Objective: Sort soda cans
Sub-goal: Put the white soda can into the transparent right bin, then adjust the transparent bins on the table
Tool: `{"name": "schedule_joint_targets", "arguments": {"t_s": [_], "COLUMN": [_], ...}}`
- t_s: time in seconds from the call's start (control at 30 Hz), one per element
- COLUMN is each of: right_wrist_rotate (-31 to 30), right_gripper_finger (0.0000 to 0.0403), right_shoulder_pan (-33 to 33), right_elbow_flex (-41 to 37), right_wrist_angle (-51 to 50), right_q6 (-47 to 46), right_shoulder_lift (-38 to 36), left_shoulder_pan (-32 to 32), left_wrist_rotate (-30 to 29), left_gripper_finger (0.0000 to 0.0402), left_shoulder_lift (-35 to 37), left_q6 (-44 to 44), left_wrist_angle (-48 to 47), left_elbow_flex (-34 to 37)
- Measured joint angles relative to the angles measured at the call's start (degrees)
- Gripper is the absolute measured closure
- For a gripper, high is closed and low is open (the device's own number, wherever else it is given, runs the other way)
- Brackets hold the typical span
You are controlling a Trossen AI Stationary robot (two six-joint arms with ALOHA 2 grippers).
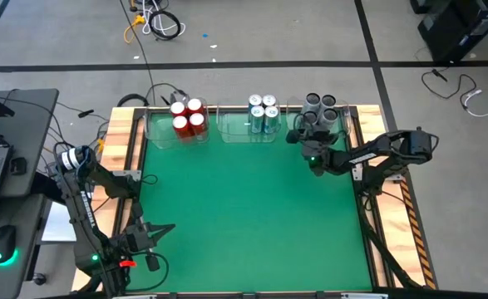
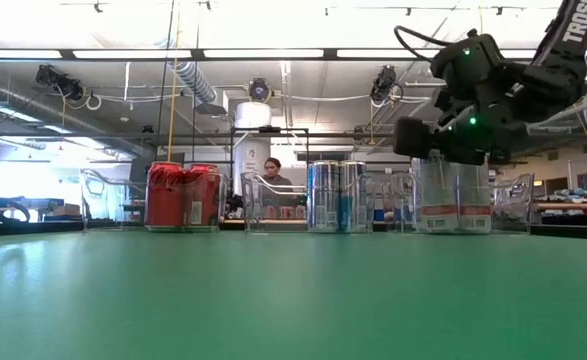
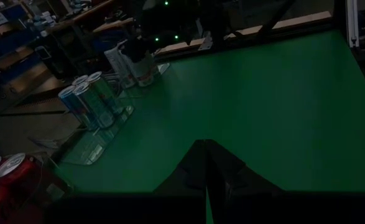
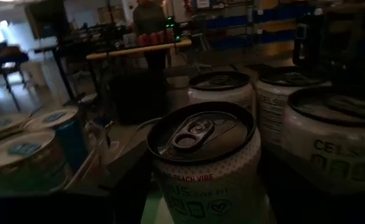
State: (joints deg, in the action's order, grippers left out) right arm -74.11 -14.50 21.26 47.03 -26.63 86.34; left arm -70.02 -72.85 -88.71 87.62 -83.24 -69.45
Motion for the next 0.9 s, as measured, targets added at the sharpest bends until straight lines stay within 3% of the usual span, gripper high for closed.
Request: {"name": "schedule_joint_targets", "arguments": {"t_s": [0.37, 0.9], "right_wrist_rotate": [-0.50, -1.19], "right_gripper_finger": [0.0077, 0.0074], "right_shoulder_pan": [0.00, 0.00], "right_elbow_flex": [-0.07, -0.07], "right_wrist_angle": [1.35, 1.35], "right_q6": [9.00, 17.75], "right_shoulder_lift": [-2.92, -9.45], "left_shoulder_pan": [0.00, 0.07], "left_wrist_rotate": [1.50, 1.70], "left_gripper_finger": [0.0401, 0.0401], "left_shoulder_lift": [0.00, 0.00], "left_q6": [0.01, -0.21], "left_wrist_angle": [0.63, 1.10], "left_elbow_flex": [0.00, 0.00]}}
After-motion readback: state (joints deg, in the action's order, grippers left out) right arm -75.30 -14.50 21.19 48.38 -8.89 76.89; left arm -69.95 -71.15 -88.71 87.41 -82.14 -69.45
